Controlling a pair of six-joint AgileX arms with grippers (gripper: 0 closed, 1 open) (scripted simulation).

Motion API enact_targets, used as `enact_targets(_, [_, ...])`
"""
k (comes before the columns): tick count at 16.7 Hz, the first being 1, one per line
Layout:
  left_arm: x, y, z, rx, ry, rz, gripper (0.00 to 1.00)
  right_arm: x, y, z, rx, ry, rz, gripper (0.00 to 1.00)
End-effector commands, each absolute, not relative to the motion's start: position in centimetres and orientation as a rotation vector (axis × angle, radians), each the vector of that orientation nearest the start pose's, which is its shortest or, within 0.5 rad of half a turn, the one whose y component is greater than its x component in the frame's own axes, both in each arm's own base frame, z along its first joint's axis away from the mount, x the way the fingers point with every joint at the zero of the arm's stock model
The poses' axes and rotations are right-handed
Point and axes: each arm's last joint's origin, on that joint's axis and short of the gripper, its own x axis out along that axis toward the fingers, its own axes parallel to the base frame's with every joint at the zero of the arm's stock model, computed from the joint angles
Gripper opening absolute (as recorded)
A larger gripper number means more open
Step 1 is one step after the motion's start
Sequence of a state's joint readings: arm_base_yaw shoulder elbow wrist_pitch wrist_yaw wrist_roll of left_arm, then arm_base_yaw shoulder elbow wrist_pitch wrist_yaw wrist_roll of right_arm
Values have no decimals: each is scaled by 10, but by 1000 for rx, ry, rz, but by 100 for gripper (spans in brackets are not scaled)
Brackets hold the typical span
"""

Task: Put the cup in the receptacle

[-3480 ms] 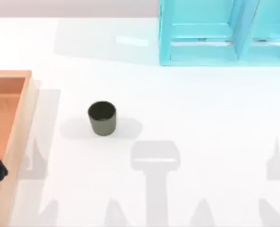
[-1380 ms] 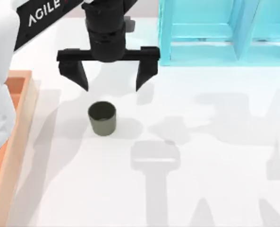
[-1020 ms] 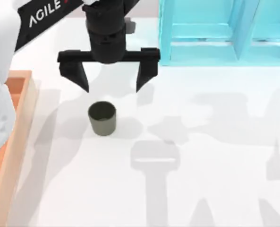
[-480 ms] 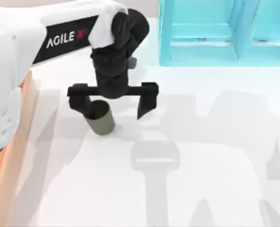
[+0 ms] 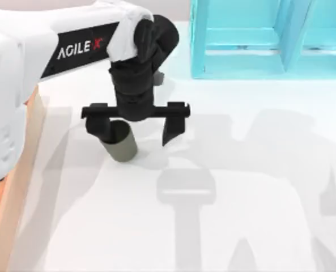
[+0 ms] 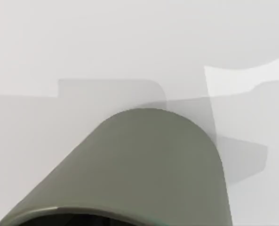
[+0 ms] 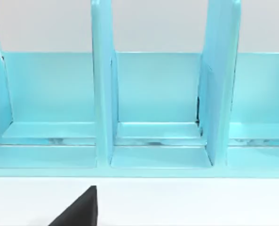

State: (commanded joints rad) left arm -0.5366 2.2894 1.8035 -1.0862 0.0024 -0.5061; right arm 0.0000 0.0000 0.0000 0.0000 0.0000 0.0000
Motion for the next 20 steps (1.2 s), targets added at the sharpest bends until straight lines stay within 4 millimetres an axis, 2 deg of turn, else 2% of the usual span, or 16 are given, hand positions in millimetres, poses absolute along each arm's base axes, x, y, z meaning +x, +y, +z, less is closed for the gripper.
enact_targets(10, [384,-223,138,17,1571,-14,2,106,-1,160,0,0,0,100])
enact_targets(20, [385,-222,139,16,1570,-15,0,106,-1,160,0,0,0,100])
